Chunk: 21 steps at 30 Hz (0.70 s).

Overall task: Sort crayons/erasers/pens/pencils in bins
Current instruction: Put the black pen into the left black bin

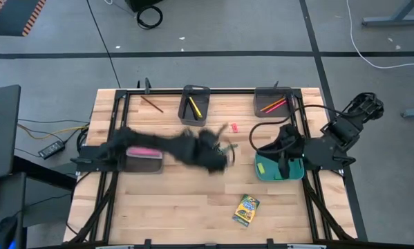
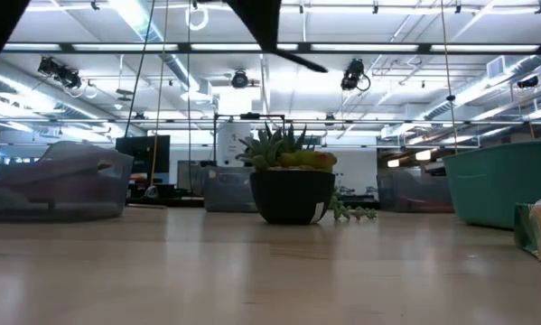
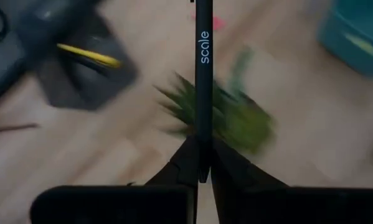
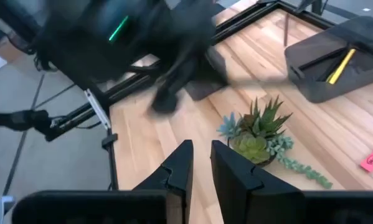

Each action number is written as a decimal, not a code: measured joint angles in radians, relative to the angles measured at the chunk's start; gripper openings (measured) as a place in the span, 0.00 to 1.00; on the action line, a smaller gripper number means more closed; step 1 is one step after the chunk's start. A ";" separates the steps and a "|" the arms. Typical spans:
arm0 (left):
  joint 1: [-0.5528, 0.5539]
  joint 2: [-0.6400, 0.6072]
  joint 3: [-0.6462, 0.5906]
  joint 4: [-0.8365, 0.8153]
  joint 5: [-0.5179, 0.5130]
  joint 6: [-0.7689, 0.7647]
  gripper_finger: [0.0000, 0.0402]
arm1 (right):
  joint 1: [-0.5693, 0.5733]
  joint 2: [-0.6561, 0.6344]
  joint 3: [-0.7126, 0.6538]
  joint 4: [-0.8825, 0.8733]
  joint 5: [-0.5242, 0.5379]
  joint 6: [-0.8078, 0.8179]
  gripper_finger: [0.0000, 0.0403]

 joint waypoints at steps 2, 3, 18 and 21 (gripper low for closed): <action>0.080 -0.044 -0.023 -0.003 0.007 0.058 0.06 | 0.014 0.006 0.000 -0.008 0.004 -0.001 0.16; 0.122 -0.068 -0.039 -0.002 0.021 0.090 0.06 | 0.018 0.010 0.000 -0.013 0.010 -0.002 0.16; 0.599 -0.211 -0.600 0.390 0.355 0.456 0.06 | -0.009 0.038 0.000 -0.088 0.208 0.042 0.16; 0.653 -0.211 -0.673 0.474 0.387 0.523 0.06 | -0.045 0.029 0.000 -0.112 0.232 0.070 0.16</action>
